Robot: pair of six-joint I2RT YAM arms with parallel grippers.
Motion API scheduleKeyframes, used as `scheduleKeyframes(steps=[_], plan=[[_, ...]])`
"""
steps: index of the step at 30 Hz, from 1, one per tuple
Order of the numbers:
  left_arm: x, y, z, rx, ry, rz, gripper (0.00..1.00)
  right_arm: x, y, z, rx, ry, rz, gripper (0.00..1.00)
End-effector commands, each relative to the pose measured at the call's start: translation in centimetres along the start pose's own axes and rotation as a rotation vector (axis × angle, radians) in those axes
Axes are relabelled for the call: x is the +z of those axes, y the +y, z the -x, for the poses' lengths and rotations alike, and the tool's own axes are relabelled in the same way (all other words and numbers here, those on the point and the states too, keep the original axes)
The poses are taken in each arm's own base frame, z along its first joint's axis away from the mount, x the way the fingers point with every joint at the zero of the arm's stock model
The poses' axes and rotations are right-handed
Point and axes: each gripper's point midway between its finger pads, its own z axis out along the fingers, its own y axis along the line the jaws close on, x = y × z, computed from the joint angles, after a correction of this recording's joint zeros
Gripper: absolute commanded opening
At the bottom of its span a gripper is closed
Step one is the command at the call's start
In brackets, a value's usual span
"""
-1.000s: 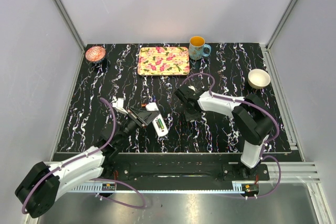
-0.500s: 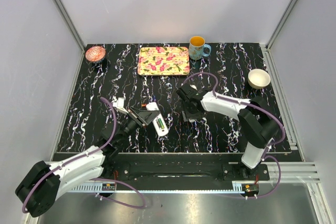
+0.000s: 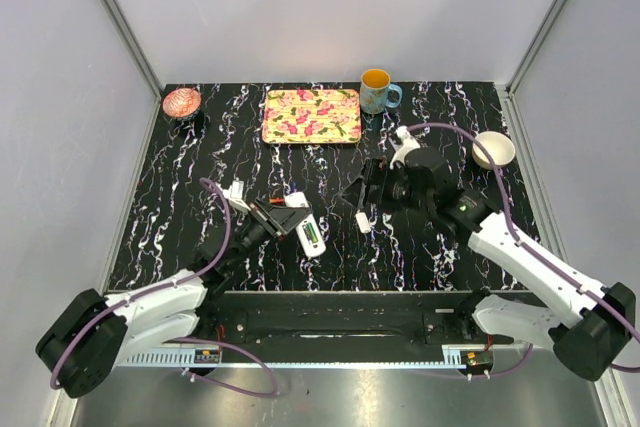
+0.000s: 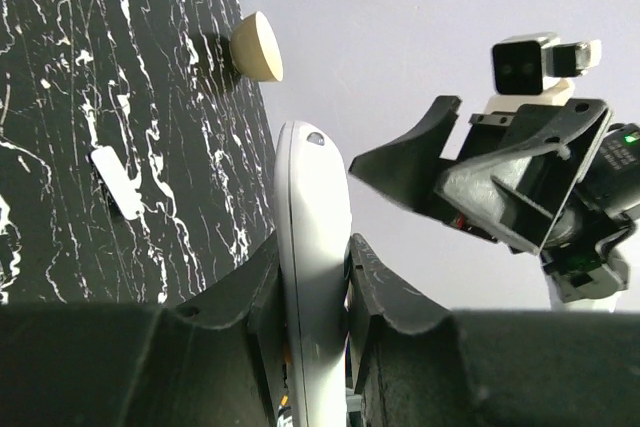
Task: Load the batteries into the remote control
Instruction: Adjust the battery in the remote control.
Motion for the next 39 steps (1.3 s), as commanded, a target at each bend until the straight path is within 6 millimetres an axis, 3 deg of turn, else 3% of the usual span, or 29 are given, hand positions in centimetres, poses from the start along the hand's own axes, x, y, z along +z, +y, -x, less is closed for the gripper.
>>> scheduleKeyframes(steps=[1,6,11,22,32,39], plan=[[0.9,-6.4,1.0,-0.040,0.002,-0.225,0.00,-0.9,4.4,-1.9,0.119,0.093,0.304,0.88],[1.6,-8.5,0.0,-0.062,0.079,-0.320,0.00,-1.0,5.2,-2.7,0.106,0.133,0.373,0.84],[2.2,-8.3,-0.4,-0.074,0.105,-0.328,0.00,-1.4,6.1,-3.1,0.100,0.150,0.440,0.83],[2.7,-9.4,-0.6,-0.061,0.133,-0.357,0.00,-0.2,6.1,-4.8,0.095,0.239,0.487,0.73],[2.9,-9.9,-0.7,-0.060,0.146,-0.372,0.00,0.1,6.6,-4.6,0.092,0.233,0.515,0.58],[2.9,-10.5,-0.8,-0.059,0.150,-0.394,0.00,0.5,6.4,-5.0,0.119,0.260,0.513,0.39]])
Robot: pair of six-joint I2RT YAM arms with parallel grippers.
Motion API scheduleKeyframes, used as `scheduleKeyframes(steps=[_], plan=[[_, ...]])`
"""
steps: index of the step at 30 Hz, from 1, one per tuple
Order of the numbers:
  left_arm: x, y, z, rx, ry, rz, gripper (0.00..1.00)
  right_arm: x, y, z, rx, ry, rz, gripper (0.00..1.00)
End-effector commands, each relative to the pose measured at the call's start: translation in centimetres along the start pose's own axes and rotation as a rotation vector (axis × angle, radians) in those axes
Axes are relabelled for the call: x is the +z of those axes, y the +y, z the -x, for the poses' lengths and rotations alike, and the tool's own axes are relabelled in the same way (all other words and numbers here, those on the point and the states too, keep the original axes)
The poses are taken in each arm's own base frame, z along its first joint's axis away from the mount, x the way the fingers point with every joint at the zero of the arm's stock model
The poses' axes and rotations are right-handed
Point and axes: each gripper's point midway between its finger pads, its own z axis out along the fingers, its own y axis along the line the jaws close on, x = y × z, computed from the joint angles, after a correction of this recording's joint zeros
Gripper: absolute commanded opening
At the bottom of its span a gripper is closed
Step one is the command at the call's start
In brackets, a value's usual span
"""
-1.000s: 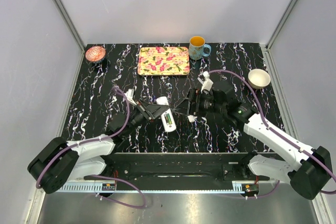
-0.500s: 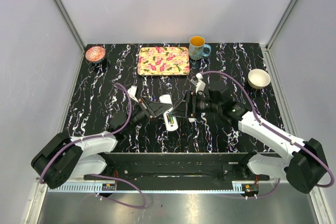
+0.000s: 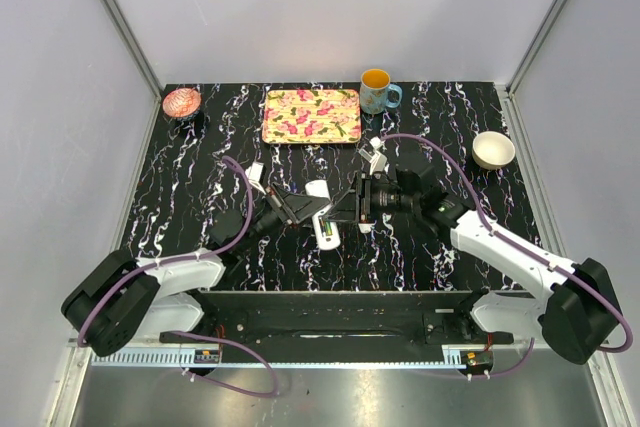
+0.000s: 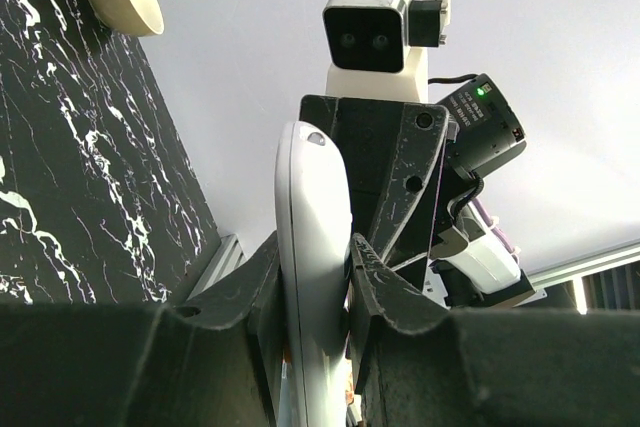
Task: Load the batteries into the remote control
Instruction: Adjust the battery in the remote control.
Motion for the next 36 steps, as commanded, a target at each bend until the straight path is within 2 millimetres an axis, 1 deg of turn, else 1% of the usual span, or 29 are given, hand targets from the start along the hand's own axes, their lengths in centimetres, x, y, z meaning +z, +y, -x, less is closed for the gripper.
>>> scheduleKeyframes(steps=[1,4,5,7,8,14,17,18,19,21,22,23,25,27,32,34,36], plan=[[0.7,-5.1,0.6,0.035,-0.006,-0.179,0.00,0.3,0.3,0.2,-0.011,0.001,0.027,0.35],[0.9,-5.5,0.7,0.039,-0.007,-0.191,0.00,0.3,-0.2,0.1,-0.014,0.000,-0.004,0.28],[0.9,-5.5,0.7,0.037,-0.007,-0.190,0.00,0.3,-0.8,-0.3,-0.011,0.015,-0.029,0.27],[1.0,-5.9,0.8,0.041,-0.009,-0.200,0.00,0.5,-1.3,-0.2,-0.016,0.012,-0.063,0.25],[1.0,-5.9,0.8,0.041,-0.012,-0.198,0.00,0.5,-1.6,-0.5,-0.013,0.021,-0.080,0.24],[0.8,-6.7,1.0,0.054,-0.023,-0.212,0.00,0.5,-3.4,-0.7,-0.021,0.022,-0.162,0.24],[0.7,-7.1,1.1,0.060,-0.026,-0.217,0.00,0.5,-3.7,-0.7,-0.022,0.019,-0.181,0.29],[0.7,-7.0,1.1,0.064,-0.026,-0.213,0.00,0.5,-3.5,-0.6,-0.020,0.018,-0.178,0.36],[0.9,-6.3,1.0,0.069,-0.023,-0.181,0.00,0.3,-2.9,-0.5,-0.025,0.013,-0.160,0.41],[0.8,-5.7,1.1,0.076,-0.030,-0.148,0.00,0.2,-1.3,0.3,-0.026,-0.010,-0.110,0.51],[0.8,-5.4,1.1,0.087,-0.033,-0.134,0.00,0.0,-0.5,0.6,-0.034,-0.022,-0.090,0.58],[0.7,-4.7,1.2,0.084,-0.038,-0.103,0.00,-0.1,0.2,1.0,-0.029,-0.035,-0.075,0.61],[0.7,-3.6,1.1,0.090,-0.036,-0.056,0.00,-0.4,1.8,1.7,-0.040,-0.053,-0.040,0.64],[0.5,-3.1,1.1,0.089,-0.044,-0.041,0.00,-0.6,2.8,2.1,-0.038,-0.056,-0.013,0.64],[0.5,-2.9,1.1,0.085,-0.043,-0.038,0.00,-0.7,3.6,1.6,-0.026,-0.044,0.035,0.65],[0.6,-3.0,1.1,0.084,-0.044,-0.041,0.00,-0.9,4.2,1.4,-0.020,-0.035,0.070,0.65],[0.6,-2.9,1.1,0.081,-0.045,-0.039,0.00,-0.9,4.2,1.2,-0.022,-0.025,0.070,0.65]])
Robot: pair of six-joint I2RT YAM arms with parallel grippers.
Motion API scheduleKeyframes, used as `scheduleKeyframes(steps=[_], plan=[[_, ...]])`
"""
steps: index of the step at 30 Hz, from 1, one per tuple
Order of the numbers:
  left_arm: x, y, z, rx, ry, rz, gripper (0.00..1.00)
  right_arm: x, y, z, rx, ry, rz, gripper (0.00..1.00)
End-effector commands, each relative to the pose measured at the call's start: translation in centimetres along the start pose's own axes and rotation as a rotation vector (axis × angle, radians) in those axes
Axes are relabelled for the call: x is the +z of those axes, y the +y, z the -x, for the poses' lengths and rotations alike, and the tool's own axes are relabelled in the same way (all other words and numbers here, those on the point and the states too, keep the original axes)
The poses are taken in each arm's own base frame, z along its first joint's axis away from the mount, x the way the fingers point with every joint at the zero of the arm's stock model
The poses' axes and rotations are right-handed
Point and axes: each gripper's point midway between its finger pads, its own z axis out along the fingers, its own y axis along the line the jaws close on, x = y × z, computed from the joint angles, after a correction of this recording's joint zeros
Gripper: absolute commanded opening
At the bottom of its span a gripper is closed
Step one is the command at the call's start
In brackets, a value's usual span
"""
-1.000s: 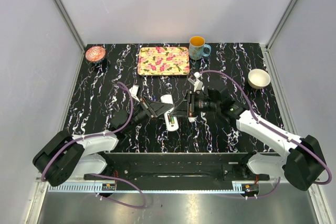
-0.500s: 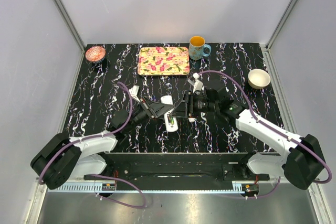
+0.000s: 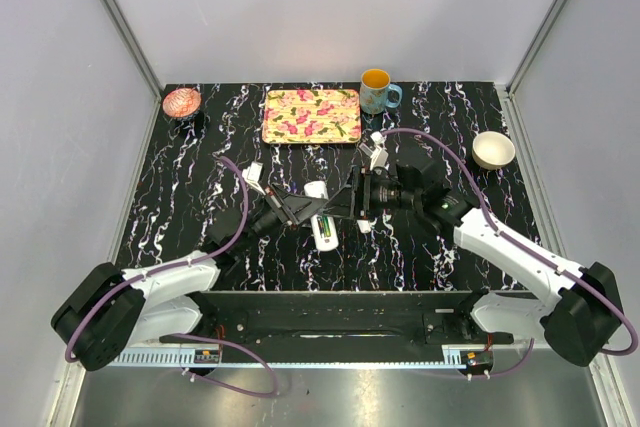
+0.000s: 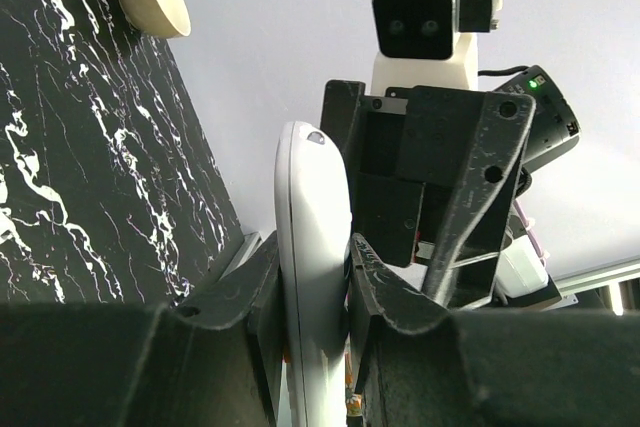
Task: Load the batteries into the remote control
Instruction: Adjust the battery in the remote control.
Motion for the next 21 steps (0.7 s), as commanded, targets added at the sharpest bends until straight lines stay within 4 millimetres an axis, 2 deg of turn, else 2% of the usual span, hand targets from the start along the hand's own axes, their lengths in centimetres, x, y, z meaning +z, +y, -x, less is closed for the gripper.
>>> scheduleKeyframes(steps=[1,10,18,21], plan=[[0.7,-3.4,1.3,0.034,-0.047,-0.101,0.00,-0.6,2.5,0.3,-0.035,-0.006,0.081,0.64],[1.0,-5.1,1.6,0.035,-0.044,-0.149,0.00,0.5,-0.3,-2.1,-0.032,0.094,-0.007,0.61],[1.0,-6.4,1.3,0.034,-0.035,-0.189,0.00,1.3,-1.7,-2.4,-0.020,0.098,-0.060,0.53],[0.5,-7.7,1.4,0.023,-0.038,-0.248,0.00,1.5,-2.4,-2.7,-0.003,0.101,-0.074,0.50]])
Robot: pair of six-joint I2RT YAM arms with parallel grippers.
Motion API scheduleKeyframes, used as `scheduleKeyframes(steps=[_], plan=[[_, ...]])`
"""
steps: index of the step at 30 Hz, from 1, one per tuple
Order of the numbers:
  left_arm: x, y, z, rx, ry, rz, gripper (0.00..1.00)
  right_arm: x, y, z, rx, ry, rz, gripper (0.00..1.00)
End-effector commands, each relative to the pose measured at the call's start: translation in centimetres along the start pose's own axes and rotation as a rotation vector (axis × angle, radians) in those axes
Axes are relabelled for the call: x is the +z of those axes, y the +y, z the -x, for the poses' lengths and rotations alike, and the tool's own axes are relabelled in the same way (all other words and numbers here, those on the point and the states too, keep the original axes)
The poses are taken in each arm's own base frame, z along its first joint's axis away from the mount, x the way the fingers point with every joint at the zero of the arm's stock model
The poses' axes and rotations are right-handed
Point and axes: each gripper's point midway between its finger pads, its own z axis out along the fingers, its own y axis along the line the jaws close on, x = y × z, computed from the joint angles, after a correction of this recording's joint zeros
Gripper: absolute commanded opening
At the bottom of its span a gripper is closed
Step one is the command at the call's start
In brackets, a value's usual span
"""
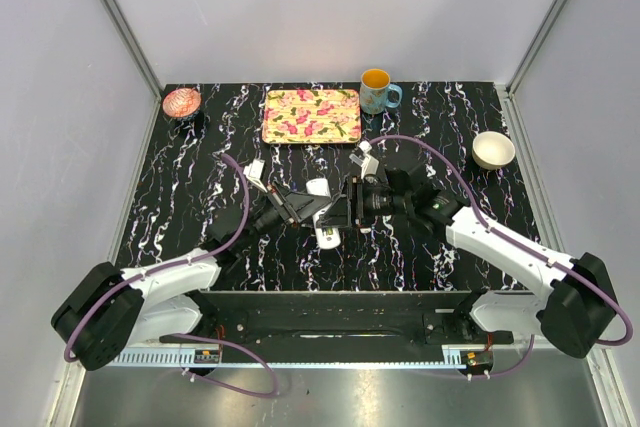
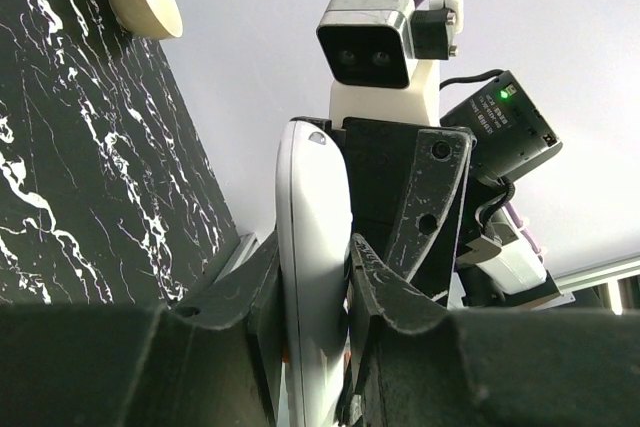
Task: Load the batteries into the remote control
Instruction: Adjust the battery in the remote control, then pick up the battery cover at the center of the board.
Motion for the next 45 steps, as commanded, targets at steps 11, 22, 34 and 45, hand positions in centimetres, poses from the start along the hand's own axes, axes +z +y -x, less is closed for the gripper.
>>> scheduleKeyframes(steps=[11,22,34,45], plan=[[0.1,-5.8,1.3,0.061,-0.045,-0.167,0.00,0.2,0.7,0.5,-0.014,-0.019,0.018,0.64],[-1.5,1.2,2.3,0.101,-0.142,0.125,0.00,-7.6,1.3,5.3,-0.169,-0.293,-0.235,0.77],[-3.6,3.0,3.5,0.075,-0.240,0.215,0.00,-7.2,-13.1,4.1,-0.143,-0.111,-0.835,0.72],[-4.8,2.3,3.1,0.067,-0.255,0.128,0.02,-3.8,-18.5,2.8,-0.149,0.064,-0.923,0.73]])
